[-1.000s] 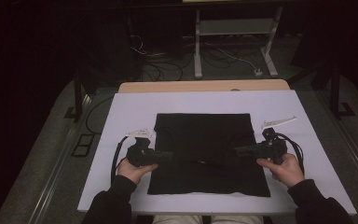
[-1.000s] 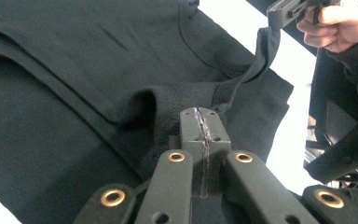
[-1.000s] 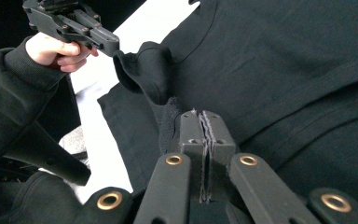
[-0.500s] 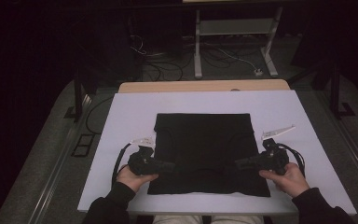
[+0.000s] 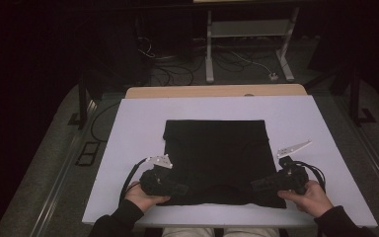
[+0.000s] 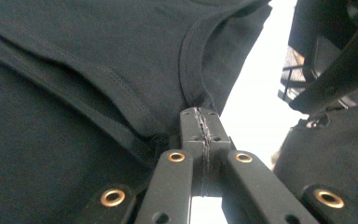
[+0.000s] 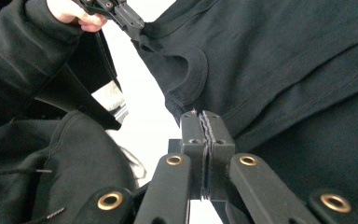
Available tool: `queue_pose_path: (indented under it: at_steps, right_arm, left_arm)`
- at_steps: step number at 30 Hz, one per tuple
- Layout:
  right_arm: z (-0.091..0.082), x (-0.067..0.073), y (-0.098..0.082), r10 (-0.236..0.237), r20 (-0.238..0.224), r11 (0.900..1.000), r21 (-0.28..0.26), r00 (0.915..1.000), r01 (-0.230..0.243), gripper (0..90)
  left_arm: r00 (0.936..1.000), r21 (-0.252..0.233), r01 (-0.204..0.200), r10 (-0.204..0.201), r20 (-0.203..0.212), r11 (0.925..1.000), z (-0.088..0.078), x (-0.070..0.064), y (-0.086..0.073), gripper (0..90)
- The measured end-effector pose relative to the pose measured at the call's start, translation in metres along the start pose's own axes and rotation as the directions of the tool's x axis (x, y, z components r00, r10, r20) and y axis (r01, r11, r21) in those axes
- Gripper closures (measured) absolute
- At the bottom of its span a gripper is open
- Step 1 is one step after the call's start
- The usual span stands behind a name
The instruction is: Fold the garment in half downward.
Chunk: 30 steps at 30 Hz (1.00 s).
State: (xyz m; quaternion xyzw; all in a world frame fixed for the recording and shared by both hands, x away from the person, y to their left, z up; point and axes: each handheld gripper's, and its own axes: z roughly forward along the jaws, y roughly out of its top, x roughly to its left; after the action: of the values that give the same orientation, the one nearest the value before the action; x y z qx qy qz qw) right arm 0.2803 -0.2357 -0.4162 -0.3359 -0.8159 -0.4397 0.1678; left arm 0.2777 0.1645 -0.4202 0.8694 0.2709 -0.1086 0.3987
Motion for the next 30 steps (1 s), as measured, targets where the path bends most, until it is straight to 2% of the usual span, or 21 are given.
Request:
queue_pose_path:
  at_steps: [2, 3, 8, 14, 19, 24, 26, 30]
  right_arm:
    - [0.001, 0.001, -0.002, 0.001, -0.004, 1.000, 0.013, 1.0000, -0.001, 87.4]
    - [0.002, 0.002, -0.002, 0.001, -0.002, 1.000, 0.016, 1.0000, -0.001, 87.4]
    - [0.005, 0.007, -0.006, -0.015, -0.012, 0.998, 0.054, 0.9998, 0.016, 87.4]
    - [0.010, 0.011, -0.011, -0.032, -0.022, 0.994, 0.103, 0.9993, 0.034, 87.4]
    - [0.013, 0.015, -0.013, -0.049, -0.014, 0.991, 0.127, 0.9987, 0.050, 87.4]
    - [0.014, 0.017, -0.015, -0.043, -0.009, 0.989, 0.141, 0.9990, 0.044, 87.4]
    - [0.014, 0.017, -0.016, -0.048, -0.005, 0.988, 0.148, 0.9988, 0.048, 87.4]
    - [0.016, 0.017, -0.017, -0.045, 0.001, 0.987, 0.155, 0.9990, 0.045, 87.4]
  left_arm:
    - [0.9999, 0.016, -0.015, 0.015, 0.000, 0.9998, 0.001, -0.001, -0.001, 88.9]
    - [0.9999, 0.020, -0.010, 0.010, 0.003, 0.9998, 0.001, -0.003, -0.002, 88.9]
    - [0.9984, 0.038, -0.052, 0.051, 0.025, 0.9979, 0.001, -0.008, -0.005, 89.0]
    - [0.9973, 0.076, -0.068, 0.065, 0.035, 0.9948, 0.002, -0.010, -0.010, 88.9]
    - [0.9971, 0.095, -0.071, 0.068, 0.034, 0.9930, 0.004, -0.012, -0.012, 89.0]
    - [0.9969, 0.118, -0.076, 0.073, 0.029, 0.9901, 0.005, -0.012, -0.013, 88.9]
    - [0.9974, 0.116, -0.070, 0.068, 0.022, 0.9907, 0.006, -0.012, -0.013, 88.8]
    - [0.9965, 0.118, -0.083, 0.084, 0.003, 0.9895, 0.007, -0.011, -0.013, 88.2]
